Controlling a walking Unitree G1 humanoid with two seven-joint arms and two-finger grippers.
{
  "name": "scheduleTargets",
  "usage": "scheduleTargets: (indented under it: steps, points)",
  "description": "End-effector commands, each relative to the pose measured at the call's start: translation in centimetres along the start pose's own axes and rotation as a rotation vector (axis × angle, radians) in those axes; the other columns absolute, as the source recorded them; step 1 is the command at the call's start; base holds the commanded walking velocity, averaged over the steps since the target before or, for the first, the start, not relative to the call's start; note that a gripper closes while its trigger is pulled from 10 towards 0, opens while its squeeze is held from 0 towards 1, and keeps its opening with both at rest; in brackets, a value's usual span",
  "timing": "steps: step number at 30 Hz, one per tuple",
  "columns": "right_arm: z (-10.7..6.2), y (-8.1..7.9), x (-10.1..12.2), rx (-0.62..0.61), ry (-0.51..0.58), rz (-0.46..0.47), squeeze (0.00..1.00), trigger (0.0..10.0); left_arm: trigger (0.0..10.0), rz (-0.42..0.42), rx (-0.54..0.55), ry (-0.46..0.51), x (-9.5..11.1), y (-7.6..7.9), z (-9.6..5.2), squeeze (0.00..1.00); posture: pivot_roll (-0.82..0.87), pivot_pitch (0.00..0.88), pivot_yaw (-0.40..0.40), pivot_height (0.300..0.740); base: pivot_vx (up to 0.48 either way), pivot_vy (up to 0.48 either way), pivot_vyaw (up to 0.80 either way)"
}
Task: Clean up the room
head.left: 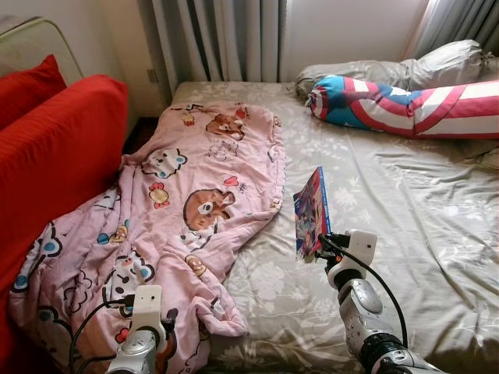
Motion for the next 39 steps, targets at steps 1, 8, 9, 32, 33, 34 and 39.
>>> scheduleTargets:
  steps: [1,8,9,32,33,34,39]
  points:
    - [0.3,-0.4,0.7,0.004,0.019,0.009,0.0,10.0,10.0,-0.003,0.01,-0.052,-1.8,0.0,-0.4,0.0,-0.08,0.0,-0.007,0.74,0.0,0.0,0.0]
    - [0.3,-0.1,0.5,-0.021,0.009,-0.018,0.0,10.0,10.0,-0.011,0.0,-0.078,-3.2,0.6,-0.8,0.0,-0.08,0.0,-0.013,0.74,0.0,0.0,0.0]
    - [0.3,0.2,0.6,-0.033,0.012,-0.016,0.0,10.0,10.0,-0.003,-0.002,-0.09,-3.5,0.5,-0.9,0.0,-0.08,0.0,-0.012,0.74,0.0,0.0,0.0]
    - [0.1,0.3,0.1,-0.049,-0.003,-0.044,0.0,10.0,10.0,0.033,-0.029,-0.103,-4.2,1.2,-1.1,0.0,-0.09,0.0,-0.012,0.74,0.0,-0.346,-0.1]
    - [0.1,0.3,0.1,-0.049,-0.003,-0.044,0.0,10.0,10.0,0.033,-0.029,-0.103,-4.2,1.2,-1.1,0.0,-0.09,0.0,-0.012,0.74,0.0,-0.409,0.0]
    - [0.1,0.3,0.0,-0.048,-0.003,-0.044,0.0,10.0,10.0,0.033,-0.029,-0.105,-4.3,1.2,-1.1,0.0,-0.09,0.0,-0.012,0.74,0.0,-0.409,0.0]
    - [0.1,0.2,-0.1,-0.046,-0.008,-0.046,0.0,10.0,10.0,0.033,-0.029,-0.109,-4.4,1.1,-1.1,0.0,-0.09,0.0,-0.013,0.74,0.0,-0.409,0.0]
Point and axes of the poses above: a point about 5 cm out from each wrist's last joint towards the gripper, its own z axis pointing out of the wrist towards the gripper, its own x axis along the axis of the wrist's last joint, y = z × x, the point moved 6 cm from there along z, pointing out of the wrist towards the gripper, and after that the axes turned 3 degrees about z, right-handed, at the moved point
